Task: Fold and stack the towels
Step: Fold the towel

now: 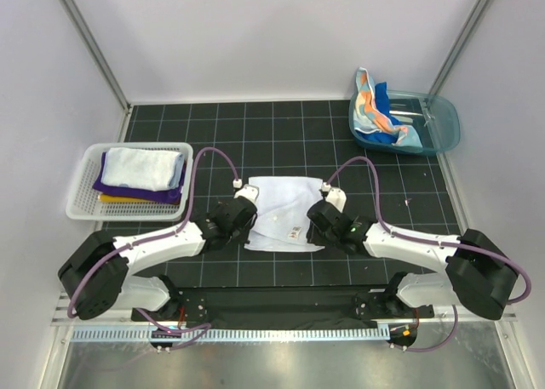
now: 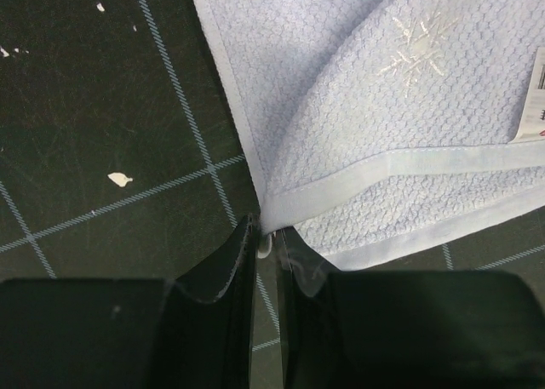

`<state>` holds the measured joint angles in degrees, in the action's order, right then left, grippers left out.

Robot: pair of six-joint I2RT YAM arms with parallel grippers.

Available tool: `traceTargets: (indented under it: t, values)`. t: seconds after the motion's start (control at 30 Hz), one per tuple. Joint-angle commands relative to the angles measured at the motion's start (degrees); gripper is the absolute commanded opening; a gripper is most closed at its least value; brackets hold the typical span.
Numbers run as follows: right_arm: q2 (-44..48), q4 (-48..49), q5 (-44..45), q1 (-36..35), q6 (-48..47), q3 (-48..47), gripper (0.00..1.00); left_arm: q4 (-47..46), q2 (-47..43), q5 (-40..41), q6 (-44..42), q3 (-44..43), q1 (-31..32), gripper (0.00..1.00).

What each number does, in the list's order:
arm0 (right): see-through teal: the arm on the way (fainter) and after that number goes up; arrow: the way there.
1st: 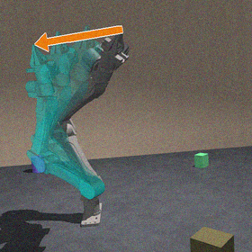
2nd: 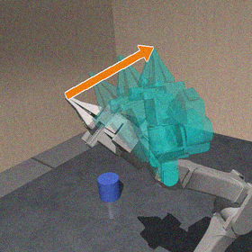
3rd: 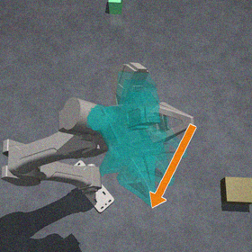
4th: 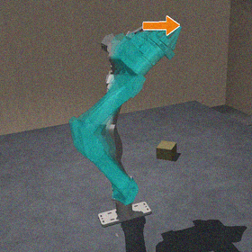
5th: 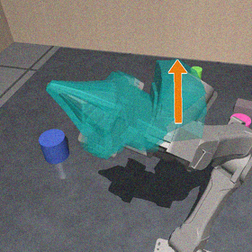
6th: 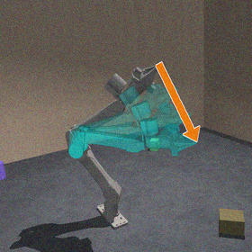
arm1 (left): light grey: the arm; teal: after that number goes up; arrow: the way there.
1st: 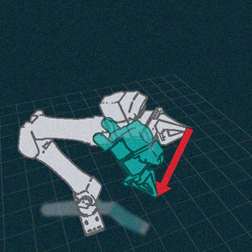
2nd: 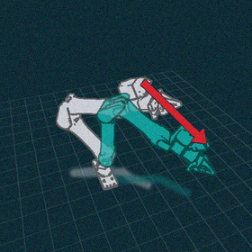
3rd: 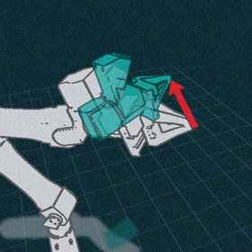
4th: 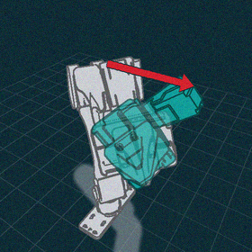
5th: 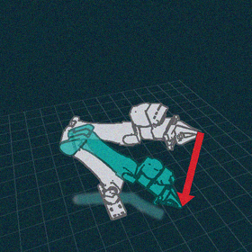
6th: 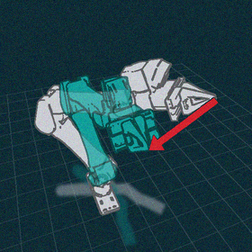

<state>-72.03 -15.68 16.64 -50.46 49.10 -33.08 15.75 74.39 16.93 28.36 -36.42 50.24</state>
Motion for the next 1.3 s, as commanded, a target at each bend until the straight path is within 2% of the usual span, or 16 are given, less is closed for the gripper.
traceTargets:
  t: [0.0,1.0,1.27]
  values:
    - [-0.5,2.4,2.7,-1.2,1.3,-0.8,0.35,-1.8,0.4,0.2,0.1,-2.1,0.3,0.17]
    - [-5.4,1.7,5.6,-5.1,2.3,-2.2,0.36,-2.6,1.1,-0.1,0.6,-1.1,0.3,0.17]
    - [-4.3,-0.4,6.2,-5.2,1.6,-4.3,0.21,-2.5,0.8,0.1,0.2,-1.3,0.2,0.17]
